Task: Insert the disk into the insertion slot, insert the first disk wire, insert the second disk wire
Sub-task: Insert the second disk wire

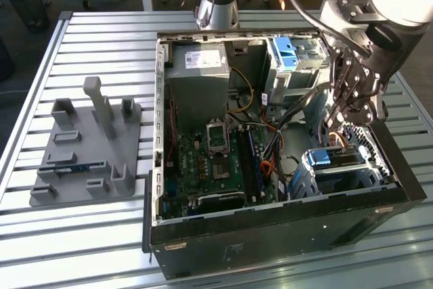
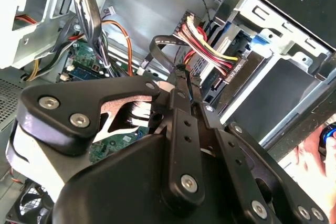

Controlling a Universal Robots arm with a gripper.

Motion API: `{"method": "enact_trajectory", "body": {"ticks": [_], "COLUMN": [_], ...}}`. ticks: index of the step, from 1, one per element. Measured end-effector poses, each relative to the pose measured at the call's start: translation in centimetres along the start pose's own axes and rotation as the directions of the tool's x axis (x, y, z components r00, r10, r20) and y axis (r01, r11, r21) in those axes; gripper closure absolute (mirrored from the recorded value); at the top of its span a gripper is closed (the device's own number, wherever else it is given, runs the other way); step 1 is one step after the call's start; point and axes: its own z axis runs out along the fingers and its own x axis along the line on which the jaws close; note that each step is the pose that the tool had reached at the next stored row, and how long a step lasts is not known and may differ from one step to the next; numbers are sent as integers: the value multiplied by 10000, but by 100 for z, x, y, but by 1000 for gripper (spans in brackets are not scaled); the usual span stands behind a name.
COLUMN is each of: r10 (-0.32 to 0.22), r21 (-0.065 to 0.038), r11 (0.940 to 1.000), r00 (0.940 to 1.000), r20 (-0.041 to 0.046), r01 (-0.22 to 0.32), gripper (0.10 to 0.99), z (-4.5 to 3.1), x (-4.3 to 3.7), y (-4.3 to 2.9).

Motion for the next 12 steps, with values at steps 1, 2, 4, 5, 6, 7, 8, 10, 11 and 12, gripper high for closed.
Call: {"method": "enact_trajectory", "body": {"ticks": [1,2,4,5,6,7,8,10,11,12], "r10": [1,1,2,1,1,1,0,-6,-8,-10], "r21": [0,0,0,0,0,0,0,0,0,0], "r11": [10000,10000,10000,10000,10000,10000,10000,10000,10000,10000], "r00": [10000,10000,9999,9999,9999,9999,9999,9999,9999,9999], "r20": [55,83,108,111,114,116,118,118,117,118], "r01": [-1,-1,-2,-1,-1,-1,0,6,8,10], "gripper": [937,937,937,937,937,937,937,937,937,937], "z": [-1,-2,-3,-5,-6,-6,-6,-7,-8,-8], "x": [17,38,92,119,142,162,179,206,216,223], "y": [0,1,3,3,3,3,3,3,3,3]}}
